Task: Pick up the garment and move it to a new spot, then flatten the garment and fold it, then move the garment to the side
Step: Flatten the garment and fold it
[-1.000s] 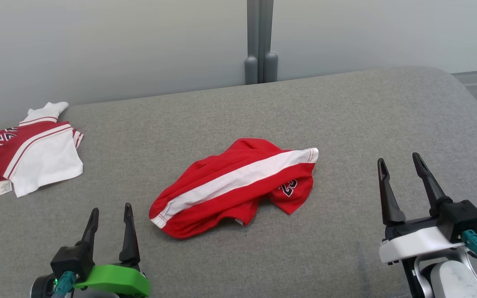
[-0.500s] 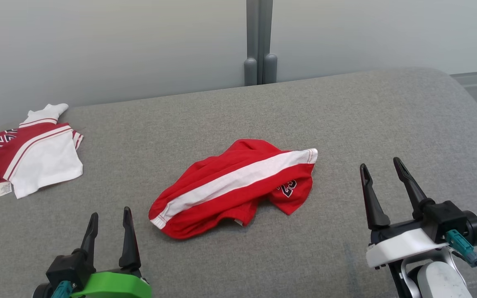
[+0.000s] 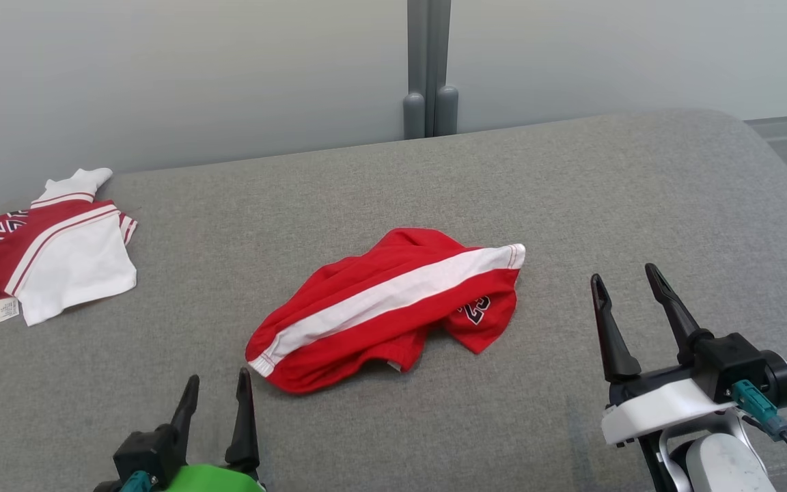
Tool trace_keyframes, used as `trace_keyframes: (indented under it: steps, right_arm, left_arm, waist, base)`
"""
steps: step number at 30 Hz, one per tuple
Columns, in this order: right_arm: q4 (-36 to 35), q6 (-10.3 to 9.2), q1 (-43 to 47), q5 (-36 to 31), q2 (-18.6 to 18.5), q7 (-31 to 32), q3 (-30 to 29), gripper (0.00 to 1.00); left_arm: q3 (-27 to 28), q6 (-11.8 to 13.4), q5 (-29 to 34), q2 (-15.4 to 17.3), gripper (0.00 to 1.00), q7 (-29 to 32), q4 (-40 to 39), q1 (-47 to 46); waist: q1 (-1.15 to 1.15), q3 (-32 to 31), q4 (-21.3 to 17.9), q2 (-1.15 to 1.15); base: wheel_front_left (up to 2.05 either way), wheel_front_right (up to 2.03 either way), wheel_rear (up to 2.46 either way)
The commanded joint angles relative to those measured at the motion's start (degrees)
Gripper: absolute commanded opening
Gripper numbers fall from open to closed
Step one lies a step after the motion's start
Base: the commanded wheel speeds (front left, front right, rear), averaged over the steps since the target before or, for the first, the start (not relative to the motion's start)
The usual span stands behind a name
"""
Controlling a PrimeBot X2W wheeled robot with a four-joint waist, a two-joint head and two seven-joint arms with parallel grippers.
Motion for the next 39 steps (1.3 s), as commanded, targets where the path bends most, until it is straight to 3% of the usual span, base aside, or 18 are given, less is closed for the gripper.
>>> trace_keyframes:
  steps: [1,10,26,28,30,33,36,39]
  right_arm:
    - [0.2,0.0,0.0,0.1,-0.2,-0.2,0.0,1.0]
    - [0.4,0.0,-0.1,0.2,-0.2,-0.2,0.4,1.0]
    - [0.8,0.0,-0.9,-0.5,-0.2,-0.2,1.3,1.0]
    - [0.9,0.0,-0.8,-0.6,-0.2,-0.2,1.3,1.0]
    - [0.8,0.0,-0.6,-0.6,-0.2,-0.2,1.3,1.0]
    - [0.9,0.0,-0.3,-0.6,-0.2,-0.2,1.3,1.0]
    - [0.9,0.0,0.0,-0.6,-0.2,-0.2,1.4,1.0]
    - [0.9,0.0,0.2,-0.6,-0.2,-0.2,1.4,1.0]
  left_arm:
    - [-0.5,-0.6,-0.6,0.1,1.0,0.0,2.0,-0.4]
    - [-3.4,-2.6,-6.1,0.1,1.0,0.9,13.5,-6.5]
    - [-7.6,-3.0,-19.9,0.1,1.0,0.5,28.6,-16.4]
    - [-8.0,-3.2,-21.1,0.1,0.93,0.2,29.3,-17.1]
    - [-8.6,-3.5,-22.9,0.1,0.75,0.0,30.2,-17.8]
    - [-8.7,-3.4,-23.8,0.1,0.76,-0.1,30.7,-18.3]
    - [-8.3,-3.2,-23.9,0.1,0.49,-0.1,30.3,-18.8]
    - [-8.1,-3.3,-23.9,0.1,0.37,-0.1,29.5,-18.6]
  waist:
    - [0.0,0.1,0.1,0.0]
    - [0.0,1.3,-0.4,0.0]
    - [0.0,3.3,-2.9,0.0]
    - [0.0,3.4,-3.1,0.0]
    - [0.0,3.3,-3.2,0.0]
    - [0.0,3.1,-3.3,0.0]
    - [0.0,2.9,-3.4,0.0]
    - [0.0,2.8,-3.3,0.0]
  base:
    - [0.0,0.0,0.0]
    - [0.0,0.0,0.0]
    - [0.0,0.0,0.0]
    - [0.0,0.0,0.0]
    - [0.0,0.0,0.0]
    - [0.0,0.0,0.0]
    - [0.0,0.0,0.0]
    - [0.0,0.0,0.0]
